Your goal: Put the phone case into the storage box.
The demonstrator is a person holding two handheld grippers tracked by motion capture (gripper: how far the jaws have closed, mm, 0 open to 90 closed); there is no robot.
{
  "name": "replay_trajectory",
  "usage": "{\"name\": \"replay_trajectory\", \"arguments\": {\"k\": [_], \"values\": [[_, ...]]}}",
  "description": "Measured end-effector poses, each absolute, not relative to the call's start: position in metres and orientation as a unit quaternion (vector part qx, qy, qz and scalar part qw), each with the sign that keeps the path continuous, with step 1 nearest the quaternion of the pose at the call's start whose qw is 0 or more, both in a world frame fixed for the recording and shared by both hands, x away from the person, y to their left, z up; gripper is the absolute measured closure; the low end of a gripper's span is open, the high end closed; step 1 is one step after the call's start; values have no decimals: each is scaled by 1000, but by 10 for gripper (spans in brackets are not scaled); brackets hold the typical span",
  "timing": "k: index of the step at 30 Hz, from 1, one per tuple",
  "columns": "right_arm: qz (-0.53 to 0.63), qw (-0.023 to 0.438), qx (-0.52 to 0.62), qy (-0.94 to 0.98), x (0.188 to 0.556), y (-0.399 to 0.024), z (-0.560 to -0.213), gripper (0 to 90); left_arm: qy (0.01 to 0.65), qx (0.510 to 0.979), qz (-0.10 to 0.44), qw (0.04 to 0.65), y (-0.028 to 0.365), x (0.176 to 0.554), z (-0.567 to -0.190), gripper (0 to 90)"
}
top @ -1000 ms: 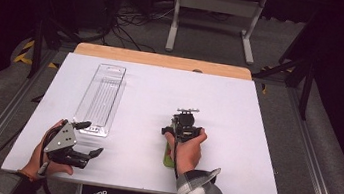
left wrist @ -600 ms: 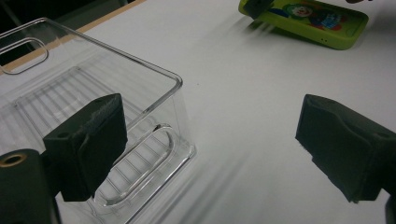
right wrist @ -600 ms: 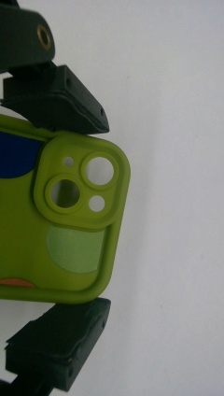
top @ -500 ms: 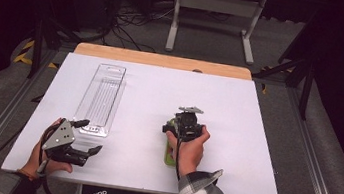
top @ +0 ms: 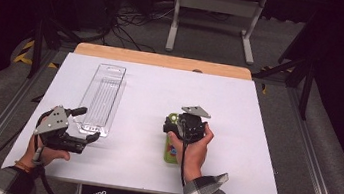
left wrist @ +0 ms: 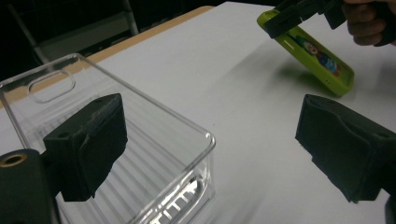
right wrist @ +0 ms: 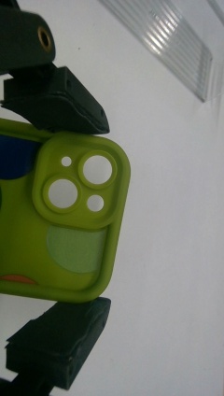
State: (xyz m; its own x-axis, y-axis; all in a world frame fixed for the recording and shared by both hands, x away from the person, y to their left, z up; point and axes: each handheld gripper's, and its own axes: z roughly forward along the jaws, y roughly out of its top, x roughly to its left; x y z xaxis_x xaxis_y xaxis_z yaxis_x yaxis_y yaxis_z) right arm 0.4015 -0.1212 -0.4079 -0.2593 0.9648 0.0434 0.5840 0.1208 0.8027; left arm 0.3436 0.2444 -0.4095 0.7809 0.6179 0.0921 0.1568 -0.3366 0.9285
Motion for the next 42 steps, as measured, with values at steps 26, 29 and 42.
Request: {"name": "replay_trajectory", "arguments": {"k": [26,29,42], "values": [[465,293,478,685,380,-132,-374,153,183,791,199,548,161,363,-383,105],[475,298,471,681,378,-132,-368,153,179,796,191,546,152,364,-384,110],[499,320,443,673,369,-130,-353,153,162,794,177,558,123,375,-384,123]]}}
